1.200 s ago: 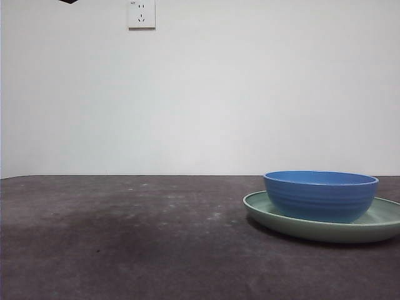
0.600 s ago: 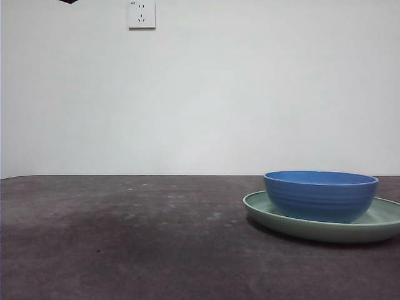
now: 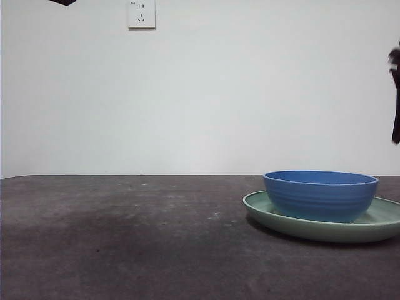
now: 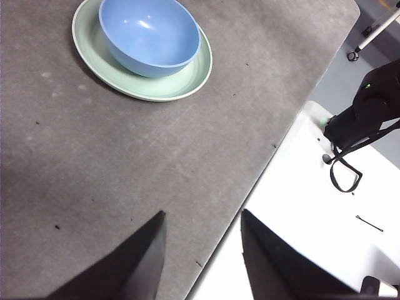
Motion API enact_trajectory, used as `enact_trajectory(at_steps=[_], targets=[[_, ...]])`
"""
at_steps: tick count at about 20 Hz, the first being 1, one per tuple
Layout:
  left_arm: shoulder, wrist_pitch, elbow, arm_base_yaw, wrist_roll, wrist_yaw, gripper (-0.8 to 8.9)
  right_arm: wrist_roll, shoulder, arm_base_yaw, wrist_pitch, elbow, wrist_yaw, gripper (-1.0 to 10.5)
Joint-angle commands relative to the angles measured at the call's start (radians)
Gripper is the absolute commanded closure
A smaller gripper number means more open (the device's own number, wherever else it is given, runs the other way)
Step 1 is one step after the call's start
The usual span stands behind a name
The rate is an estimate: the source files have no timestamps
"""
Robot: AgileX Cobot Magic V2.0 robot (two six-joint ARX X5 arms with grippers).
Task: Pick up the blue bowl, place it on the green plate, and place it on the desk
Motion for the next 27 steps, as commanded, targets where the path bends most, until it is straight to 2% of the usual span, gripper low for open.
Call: enact_trajectory(at_steps=[1,3,11,14,18,23,27], targets=[[0.005,0.011,0.009,-0.005,0.02,0.002,6.2,-0.016,0.086,0.002,0.047,0.006,-0.043,6.2],[0.005,0.013,0.009,-0.005,0.021,0.002,6.2,-0.015,0.157,0.005,0.092,0.006,-0.076,6.2],[0.005,0.012,0.009,-0.005,0.02,0.002,6.2,-0.023,0.333,0.012,0.192,0.006,-0.074,6.9],[0.005,0.013,0.009,-0.005,0.02,0.002,6.21,-0.024,0.351,0.012,0.209,0.006,-0.074,8.5],[0.005,0.012,0.009,-0.005,0.019,0.002,6.23,-0.027,0.357,0.011,0.22,0.006,-0.074,9.3],[0.005,0.011,0.009,-0.005,0.019,0.002,6.23,-0.022,0.355,0.01,0.221,0.006,-0.077,9.3],[0.005,0.011,0.009,-0.005,0.019,0.002,6.23,-0.001,0.312,0.009,0.223,0.007,-0.124,9.3]])
